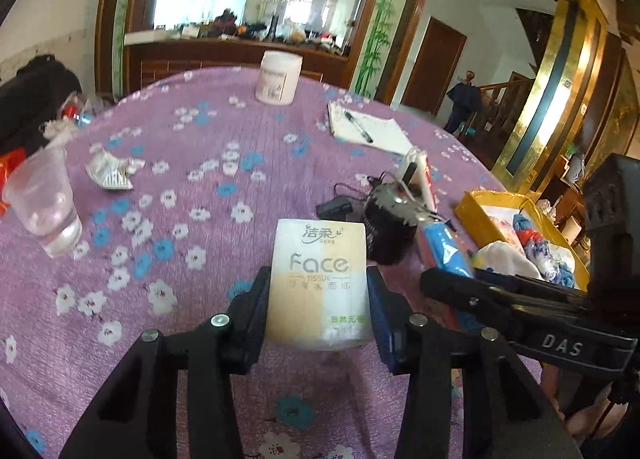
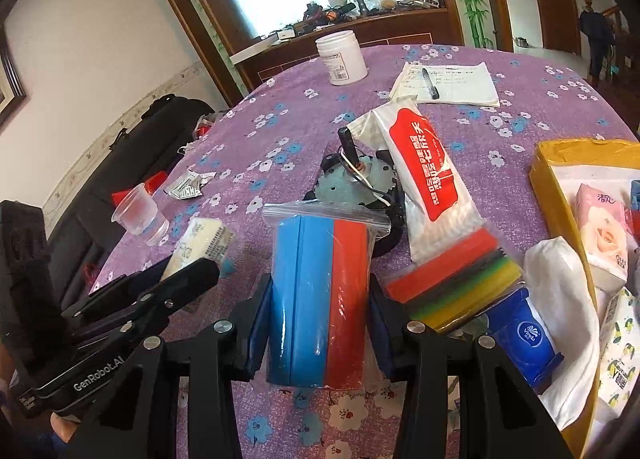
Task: Organize soft objects
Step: 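Carry the sponge pack and Face tissue pack over the white tray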
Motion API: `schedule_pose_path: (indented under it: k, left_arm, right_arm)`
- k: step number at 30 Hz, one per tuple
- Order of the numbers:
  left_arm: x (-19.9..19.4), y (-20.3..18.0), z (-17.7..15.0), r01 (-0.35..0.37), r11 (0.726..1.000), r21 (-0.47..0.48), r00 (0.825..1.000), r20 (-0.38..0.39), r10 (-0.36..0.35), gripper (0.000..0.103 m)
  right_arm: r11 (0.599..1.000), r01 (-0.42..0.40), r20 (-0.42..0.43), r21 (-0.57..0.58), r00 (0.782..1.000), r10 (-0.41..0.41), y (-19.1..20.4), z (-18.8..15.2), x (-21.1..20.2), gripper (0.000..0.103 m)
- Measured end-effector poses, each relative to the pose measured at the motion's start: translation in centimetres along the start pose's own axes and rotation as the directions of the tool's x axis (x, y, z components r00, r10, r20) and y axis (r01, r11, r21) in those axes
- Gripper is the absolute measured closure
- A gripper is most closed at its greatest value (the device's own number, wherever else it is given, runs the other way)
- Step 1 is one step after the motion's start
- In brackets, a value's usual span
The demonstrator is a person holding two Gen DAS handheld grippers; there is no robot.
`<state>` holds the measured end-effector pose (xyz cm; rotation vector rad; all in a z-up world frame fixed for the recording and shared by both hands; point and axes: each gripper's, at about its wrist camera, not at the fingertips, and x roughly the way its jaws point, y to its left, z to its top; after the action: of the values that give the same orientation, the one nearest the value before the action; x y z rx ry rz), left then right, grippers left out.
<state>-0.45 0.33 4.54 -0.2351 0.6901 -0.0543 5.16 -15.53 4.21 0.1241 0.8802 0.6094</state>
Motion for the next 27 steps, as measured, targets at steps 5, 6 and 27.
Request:
schedule_pose_path:
  k: [5,6,27]
  left_arm:
    - [-0.4,-0.1,0.0,0.0,1.0,0.008,1.0,0.012,0.0,0.059]
    - [-0.3,-0.1,0.0,-0.001,1.0,0.009,1.0,0.012,0.001,0.059]
    - [-1.6,-1.6,-0.4,0.054,0.996,0.065,0.998,0.029,-0.056,0.059]
  right_arm:
    - [1.0,-0.005,0.007,0.001,1.0,0.005,0.0,0.0,-0.2,0.056]
    - [1.0,-0.005,0.01,-0.001,1.0,0.005,0.1,0.1,-0.3,0.056]
    - [0.995,0.009,0.104,0.104,0.994,-0.02,-1.9,0.7,-4.3,0.056]
